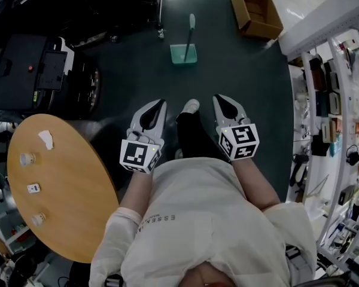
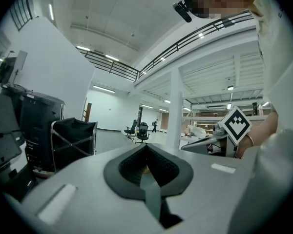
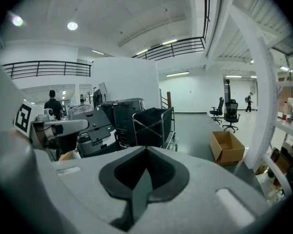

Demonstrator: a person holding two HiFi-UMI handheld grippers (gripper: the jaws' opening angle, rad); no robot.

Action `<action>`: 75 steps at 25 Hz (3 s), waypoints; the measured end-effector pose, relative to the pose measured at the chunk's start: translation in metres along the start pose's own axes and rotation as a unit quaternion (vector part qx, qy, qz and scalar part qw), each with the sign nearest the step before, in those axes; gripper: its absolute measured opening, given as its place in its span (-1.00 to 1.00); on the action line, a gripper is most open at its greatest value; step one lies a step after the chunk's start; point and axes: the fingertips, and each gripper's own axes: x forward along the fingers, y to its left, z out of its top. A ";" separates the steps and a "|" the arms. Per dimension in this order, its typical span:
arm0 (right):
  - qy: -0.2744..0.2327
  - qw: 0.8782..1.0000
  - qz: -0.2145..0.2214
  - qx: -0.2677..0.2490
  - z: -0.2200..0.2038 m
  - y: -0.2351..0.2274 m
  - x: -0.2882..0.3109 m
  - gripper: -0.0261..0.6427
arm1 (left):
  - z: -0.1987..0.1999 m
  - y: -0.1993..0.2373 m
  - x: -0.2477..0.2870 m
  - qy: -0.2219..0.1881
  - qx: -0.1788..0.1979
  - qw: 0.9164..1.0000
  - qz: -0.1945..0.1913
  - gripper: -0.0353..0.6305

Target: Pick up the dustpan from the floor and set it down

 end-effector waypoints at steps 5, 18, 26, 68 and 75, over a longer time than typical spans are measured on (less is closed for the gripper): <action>0.015 1.000 0.021 0.002 0.021 -0.024 0.075 -0.94 | 0.001 0.051 0.052 0.013 -0.008 1.000 0.025 -0.84; 0.054 0.998 0.026 0.014 0.088 -0.152 0.271 -0.94 | 0.027 0.191 0.248 0.037 -0.014 0.998 0.050 -0.84; 0.085 0.996 0.019 0.012 0.093 -0.188 0.352 -0.94 | 0.014 0.244 0.315 0.052 -0.031 0.996 0.058 -0.84; 0.264 0.951 -0.076 0.144 -0.018 -0.233 0.468 -0.78 | -0.073 0.306 0.414 0.118 -0.077 0.990 -0.011 -0.84; 0.202 0.969 -0.071 0.124 0.039 -0.214 0.392 -0.78 | -0.023 0.261 0.387 0.090 -0.063 0.994 -0.016 -0.84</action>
